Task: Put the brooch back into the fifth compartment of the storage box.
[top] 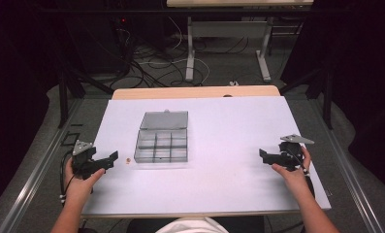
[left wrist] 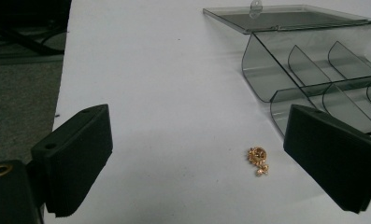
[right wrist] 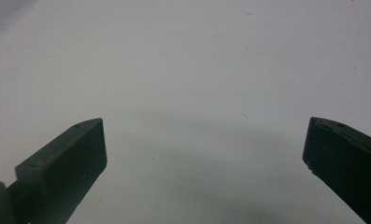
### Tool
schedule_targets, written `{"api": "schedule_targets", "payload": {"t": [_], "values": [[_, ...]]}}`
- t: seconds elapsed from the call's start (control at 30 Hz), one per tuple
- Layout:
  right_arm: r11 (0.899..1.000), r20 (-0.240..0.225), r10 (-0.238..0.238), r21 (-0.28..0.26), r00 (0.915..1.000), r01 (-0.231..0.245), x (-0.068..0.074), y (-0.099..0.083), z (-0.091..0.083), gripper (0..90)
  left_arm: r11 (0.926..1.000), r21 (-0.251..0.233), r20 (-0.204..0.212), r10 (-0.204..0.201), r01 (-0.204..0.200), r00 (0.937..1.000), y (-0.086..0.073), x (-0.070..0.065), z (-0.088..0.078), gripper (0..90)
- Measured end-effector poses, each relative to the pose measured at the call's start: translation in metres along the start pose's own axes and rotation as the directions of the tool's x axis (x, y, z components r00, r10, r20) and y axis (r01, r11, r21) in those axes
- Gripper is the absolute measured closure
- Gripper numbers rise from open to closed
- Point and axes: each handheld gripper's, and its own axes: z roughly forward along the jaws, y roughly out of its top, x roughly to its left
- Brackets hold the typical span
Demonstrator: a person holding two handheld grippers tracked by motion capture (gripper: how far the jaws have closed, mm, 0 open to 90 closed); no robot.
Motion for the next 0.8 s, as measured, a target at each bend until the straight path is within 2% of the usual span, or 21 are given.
{"api": "schedule_targets", "payload": {"t": [0.13, 0.3, 0.4, 0.53, 0.57, 0.7, 0.73, 0.8], "values": [[0.999, -0.007, -0.039, -0.024, 0.9992, 0.039, 0.009, 0.001, -0.005, 0.0, 0.9998, 0.017, 0.009, 0.010, -0.010, 0.9999, 0.001, 0.000, -0.001, 13.8], [0.997, -0.027, -0.069, -0.030, 0.9973, 0.068, 0.012, 0.001, -0.005, 0.0, 0.9995, 0.015, 0.019, 0.028, -0.028, 0.9994, 0.003, -0.003, -0.001, 14.9], [0.997, -0.025, -0.077, -0.027, 0.9967, 0.077, 0.015, 0.001, -0.006, 0.0, 0.9993, 0.022, 0.029, 0.030, -0.031, 0.9991, 0.003, -0.005, 0.000, 16.3], [0.997, -0.026, -0.069, -0.039, 0.9973, 0.068, 0.016, 0.002, -0.006, 0.0, 0.9992, 0.021, 0.043, 0.033, -0.034, 0.9985, 0.002, -0.008, 0.002, 18.8], [0.998, -0.029, -0.054, -0.037, 0.9981, 0.053, 0.017, 0.003, -0.005, 0.0, 0.9986, 0.020, 0.045, 0.048, -0.048, 0.9978, 0.002, -0.009, 0.003, 18.9], [0.995, -0.033, -0.094, -0.041, 0.9950, 0.093, 0.021, 0.005, -0.001, 0.0, 0.9974, 0.005, 0.046, 0.072, -0.072, 0.9963, 0.002, -0.011, 0.001, 20.3], [0.996, -0.031, -0.081, -0.045, 0.9962, 0.080, 0.024, 0.004, -0.001, 0.0, 0.9970, 0.001, 0.046, 0.077, -0.078, 0.9960, 0.002, -0.012, 0.002, 20.6], [0.995, -0.042, -0.092, -0.039, 0.9949, 0.090, 0.025, 0.004, -0.001, 0.0, 0.9962, 0.020, 0.041, 0.084, -0.085, 0.9956, 0.002, -0.012, 0.002, 21.4]]}}
